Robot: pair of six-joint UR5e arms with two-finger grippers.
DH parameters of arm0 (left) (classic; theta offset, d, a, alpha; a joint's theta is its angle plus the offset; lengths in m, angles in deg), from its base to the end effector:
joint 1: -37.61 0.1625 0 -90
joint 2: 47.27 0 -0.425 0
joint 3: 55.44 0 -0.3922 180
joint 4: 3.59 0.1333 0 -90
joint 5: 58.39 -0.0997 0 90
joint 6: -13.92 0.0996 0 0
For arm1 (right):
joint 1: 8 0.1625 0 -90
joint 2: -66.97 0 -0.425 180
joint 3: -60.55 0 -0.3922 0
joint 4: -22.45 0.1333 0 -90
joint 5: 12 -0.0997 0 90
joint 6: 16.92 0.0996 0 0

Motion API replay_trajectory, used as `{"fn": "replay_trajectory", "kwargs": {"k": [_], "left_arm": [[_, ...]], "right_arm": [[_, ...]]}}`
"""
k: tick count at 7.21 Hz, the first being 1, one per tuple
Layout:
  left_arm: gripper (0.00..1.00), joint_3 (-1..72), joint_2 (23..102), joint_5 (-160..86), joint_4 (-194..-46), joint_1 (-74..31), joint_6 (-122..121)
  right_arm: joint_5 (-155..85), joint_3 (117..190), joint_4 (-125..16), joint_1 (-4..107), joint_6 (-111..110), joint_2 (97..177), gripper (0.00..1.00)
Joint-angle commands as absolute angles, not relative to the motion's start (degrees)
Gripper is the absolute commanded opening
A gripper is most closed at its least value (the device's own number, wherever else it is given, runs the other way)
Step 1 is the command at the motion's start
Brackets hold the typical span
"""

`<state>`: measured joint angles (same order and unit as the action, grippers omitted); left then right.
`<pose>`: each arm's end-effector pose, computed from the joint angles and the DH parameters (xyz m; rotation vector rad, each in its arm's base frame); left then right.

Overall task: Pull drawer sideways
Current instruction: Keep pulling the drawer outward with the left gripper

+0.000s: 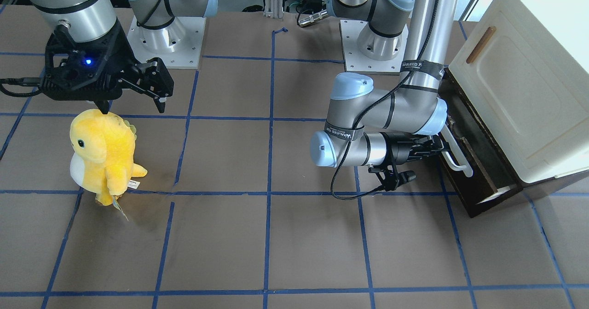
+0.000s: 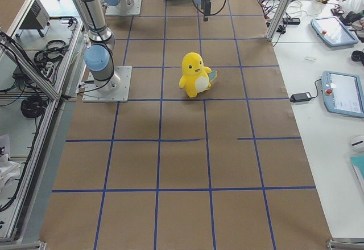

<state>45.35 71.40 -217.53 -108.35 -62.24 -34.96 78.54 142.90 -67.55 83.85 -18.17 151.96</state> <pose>-0.1314 -0.5214 0.1845 -0.0026 1.7841 0.1822 0.1495 -0.5285 0.5090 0.0844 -3.1304 0.0722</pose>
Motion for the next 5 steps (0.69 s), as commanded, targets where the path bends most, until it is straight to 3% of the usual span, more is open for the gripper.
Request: {"fn": "replay_trajectory", "kwargs": {"k": [1, 5], "left_arm": [[0.02, 45.28, 71.39, -217.56, -108.35, -62.67, -34.77], [0.00, 45.28, 71.39, -217.74, -108.35, -63.47, -34.50]], "right_arm": [[78.53, 142.90, -67.55, 83.85, -18.15, 151.96, 1.00], [78.53, 142.90, -67.55, 83.85, -18.15, 151.96, 1.00]]}}
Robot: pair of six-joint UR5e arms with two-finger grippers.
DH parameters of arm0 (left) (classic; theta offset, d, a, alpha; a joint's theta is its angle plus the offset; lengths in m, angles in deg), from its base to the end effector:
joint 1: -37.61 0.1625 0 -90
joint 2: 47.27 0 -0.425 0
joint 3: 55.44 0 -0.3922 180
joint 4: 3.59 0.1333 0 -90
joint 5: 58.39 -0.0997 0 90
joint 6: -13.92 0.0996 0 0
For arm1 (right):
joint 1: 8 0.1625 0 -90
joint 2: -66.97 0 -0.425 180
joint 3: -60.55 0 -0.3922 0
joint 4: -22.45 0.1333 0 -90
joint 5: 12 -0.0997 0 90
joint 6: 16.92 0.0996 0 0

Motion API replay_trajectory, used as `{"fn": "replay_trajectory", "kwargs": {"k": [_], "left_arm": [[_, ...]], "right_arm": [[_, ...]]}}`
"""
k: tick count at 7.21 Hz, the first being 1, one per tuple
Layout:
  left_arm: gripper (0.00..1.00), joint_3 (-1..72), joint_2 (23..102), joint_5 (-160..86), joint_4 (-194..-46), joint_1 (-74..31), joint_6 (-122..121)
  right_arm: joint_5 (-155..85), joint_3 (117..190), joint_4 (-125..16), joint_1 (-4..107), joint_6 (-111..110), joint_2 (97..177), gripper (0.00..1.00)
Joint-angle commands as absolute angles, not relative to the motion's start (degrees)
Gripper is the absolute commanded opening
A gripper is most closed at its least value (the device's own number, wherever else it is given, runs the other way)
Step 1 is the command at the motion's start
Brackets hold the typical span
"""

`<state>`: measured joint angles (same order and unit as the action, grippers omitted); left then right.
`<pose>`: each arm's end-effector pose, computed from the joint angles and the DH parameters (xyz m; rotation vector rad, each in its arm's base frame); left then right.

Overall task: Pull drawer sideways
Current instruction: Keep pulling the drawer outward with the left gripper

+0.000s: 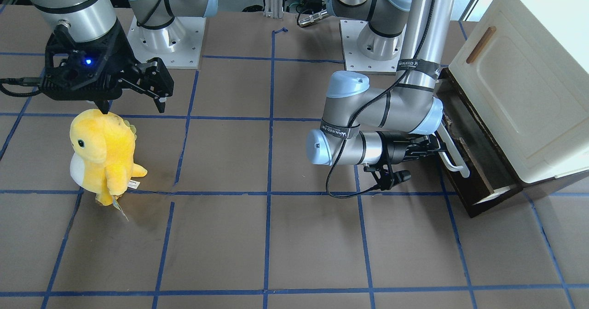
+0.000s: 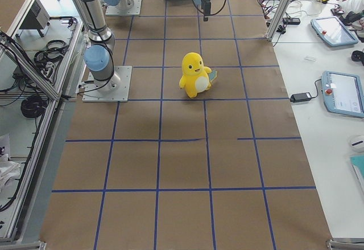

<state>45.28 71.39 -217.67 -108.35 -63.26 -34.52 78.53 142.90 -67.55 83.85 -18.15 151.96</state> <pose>-0.1407 -0.5196 0.1851 0.0206 1.7827 0.1720 0.1495 -0.5285 0.5090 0.0838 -3.1306 0.0722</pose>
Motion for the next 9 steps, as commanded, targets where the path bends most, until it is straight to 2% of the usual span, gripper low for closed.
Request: {"fn": "replay_trajectory", "kwargs": {"k": [1, 9], "left_arm": [[0.00, 45.28, 71.47, -217.74, -108.35, -63.64, -34.50], [0.00, 45.11, 71.47, -217.83, -108.26, -65.49, -33.10]], "right_arm": [[78.53, 142.90, -67.55, 83.85, -18.15, 151.96, 1.00], [78.53, 142.90, -67.55, 83.85, -18.15, 151.96, 1.00]]}}
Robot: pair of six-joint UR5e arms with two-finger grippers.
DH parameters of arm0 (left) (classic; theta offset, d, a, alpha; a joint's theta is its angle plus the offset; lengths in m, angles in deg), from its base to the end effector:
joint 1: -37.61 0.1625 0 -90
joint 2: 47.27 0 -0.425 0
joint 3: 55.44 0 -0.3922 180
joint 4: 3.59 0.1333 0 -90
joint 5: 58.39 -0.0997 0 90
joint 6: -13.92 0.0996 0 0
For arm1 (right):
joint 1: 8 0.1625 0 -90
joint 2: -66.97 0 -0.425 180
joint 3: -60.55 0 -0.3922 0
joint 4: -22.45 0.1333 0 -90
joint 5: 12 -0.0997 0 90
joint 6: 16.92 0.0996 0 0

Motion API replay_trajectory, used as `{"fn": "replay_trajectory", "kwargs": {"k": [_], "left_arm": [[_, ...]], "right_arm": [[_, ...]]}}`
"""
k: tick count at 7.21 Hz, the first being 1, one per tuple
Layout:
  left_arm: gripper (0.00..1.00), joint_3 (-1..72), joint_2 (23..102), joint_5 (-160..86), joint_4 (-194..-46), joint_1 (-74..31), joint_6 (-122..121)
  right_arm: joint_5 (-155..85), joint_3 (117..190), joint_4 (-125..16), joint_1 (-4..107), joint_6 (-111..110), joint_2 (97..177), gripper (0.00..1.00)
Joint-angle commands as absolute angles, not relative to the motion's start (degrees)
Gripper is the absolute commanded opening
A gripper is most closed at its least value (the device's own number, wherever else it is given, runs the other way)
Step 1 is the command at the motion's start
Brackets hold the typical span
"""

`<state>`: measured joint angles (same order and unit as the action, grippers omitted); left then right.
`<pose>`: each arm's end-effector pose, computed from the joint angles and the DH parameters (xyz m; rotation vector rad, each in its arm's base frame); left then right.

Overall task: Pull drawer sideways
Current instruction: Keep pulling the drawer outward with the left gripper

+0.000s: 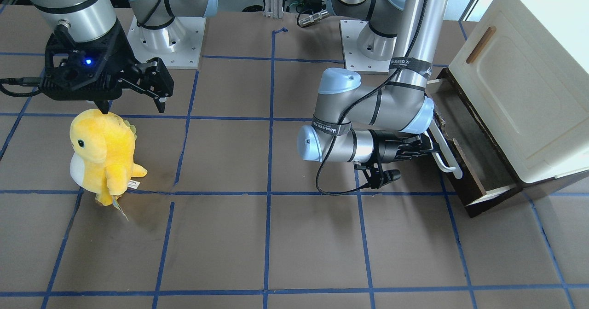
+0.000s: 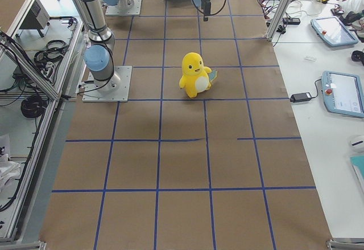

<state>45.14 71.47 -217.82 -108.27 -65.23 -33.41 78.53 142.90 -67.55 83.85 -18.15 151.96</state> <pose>-0.1586 -0.5157 0.1854 0.0683 1.7802 0.1572 0.1495 -0.5285 0.5090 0.0838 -3.1306 0.0722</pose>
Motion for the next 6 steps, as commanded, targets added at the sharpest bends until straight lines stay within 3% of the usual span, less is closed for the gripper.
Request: {"fn": "replay_trajectory", "kwargs": {"k": [1, 6], "left_arm": [[0.00, 45.19, 71.39, -217.91, -108.26, -66.19, -33.01], [0.00, 45.11, 71.21, -217.91, -108.18, -67.25, -31.69]], "right_arm": [[78.53, 142.90, -67.55, 83.85, -18.15, 151.96, 1.00], [78.53, 142.90, -67.55, 83.85, -18.15, 151.96, 1.00]]}}
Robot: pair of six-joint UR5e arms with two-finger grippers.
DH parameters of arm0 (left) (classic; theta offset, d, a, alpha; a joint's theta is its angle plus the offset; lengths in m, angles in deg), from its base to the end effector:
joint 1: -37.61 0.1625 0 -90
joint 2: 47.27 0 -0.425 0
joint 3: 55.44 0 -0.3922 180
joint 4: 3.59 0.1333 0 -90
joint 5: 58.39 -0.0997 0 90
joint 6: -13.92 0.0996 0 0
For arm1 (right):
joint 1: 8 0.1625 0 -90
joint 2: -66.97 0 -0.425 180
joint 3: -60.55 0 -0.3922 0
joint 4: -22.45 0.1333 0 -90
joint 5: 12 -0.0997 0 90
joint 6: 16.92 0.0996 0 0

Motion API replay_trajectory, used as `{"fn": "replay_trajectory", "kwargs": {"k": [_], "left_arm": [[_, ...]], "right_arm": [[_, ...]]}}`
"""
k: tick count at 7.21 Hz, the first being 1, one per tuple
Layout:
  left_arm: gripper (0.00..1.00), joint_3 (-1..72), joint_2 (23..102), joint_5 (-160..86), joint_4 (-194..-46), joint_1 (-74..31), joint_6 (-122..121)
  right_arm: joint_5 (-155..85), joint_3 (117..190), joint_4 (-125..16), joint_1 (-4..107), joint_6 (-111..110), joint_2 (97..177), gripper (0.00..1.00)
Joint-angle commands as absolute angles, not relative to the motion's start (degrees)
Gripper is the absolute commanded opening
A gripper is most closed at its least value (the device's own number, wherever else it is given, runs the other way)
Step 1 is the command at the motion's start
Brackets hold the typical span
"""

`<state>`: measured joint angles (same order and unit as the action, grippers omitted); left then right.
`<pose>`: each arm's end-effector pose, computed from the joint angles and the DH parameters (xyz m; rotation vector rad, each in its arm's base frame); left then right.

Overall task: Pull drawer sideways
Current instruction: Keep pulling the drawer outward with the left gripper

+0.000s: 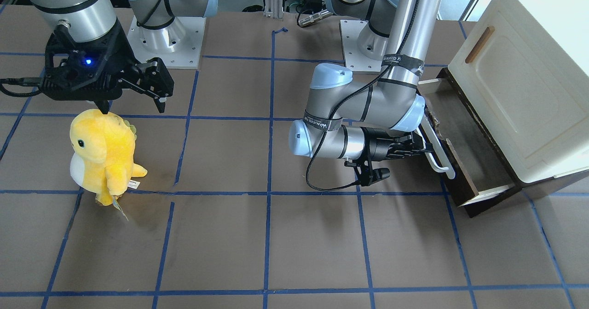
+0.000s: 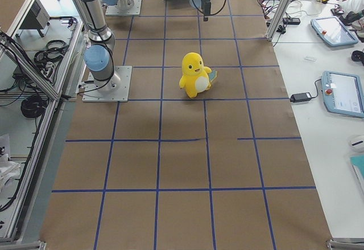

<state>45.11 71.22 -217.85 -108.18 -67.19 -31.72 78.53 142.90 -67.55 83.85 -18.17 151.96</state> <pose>-0.1762 -0.5102 0.1880 0.1209 1.7787 0.1478 0.1495 -0.5285 0.5090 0.0844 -3.1306 0.0722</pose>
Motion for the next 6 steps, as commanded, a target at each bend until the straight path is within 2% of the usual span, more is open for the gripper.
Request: {"fn": "replay_trajectory", "kwargs": {"k": [1, 6], "left_arm": [[0.00, 45.11, 71.21, -217.91, -108.18, -67.33, -31.69], [0.00, 45.20, 71.30, -217.91, -108.09, -68.21, -31.60]], "right_arm": [[78.53, 142.90, -67.55, 83.85, -18.15, 151.96, 1.00], [78.53, 142.90, -67.55, 83.85, -18.15, 151.96, 1.00]]}}
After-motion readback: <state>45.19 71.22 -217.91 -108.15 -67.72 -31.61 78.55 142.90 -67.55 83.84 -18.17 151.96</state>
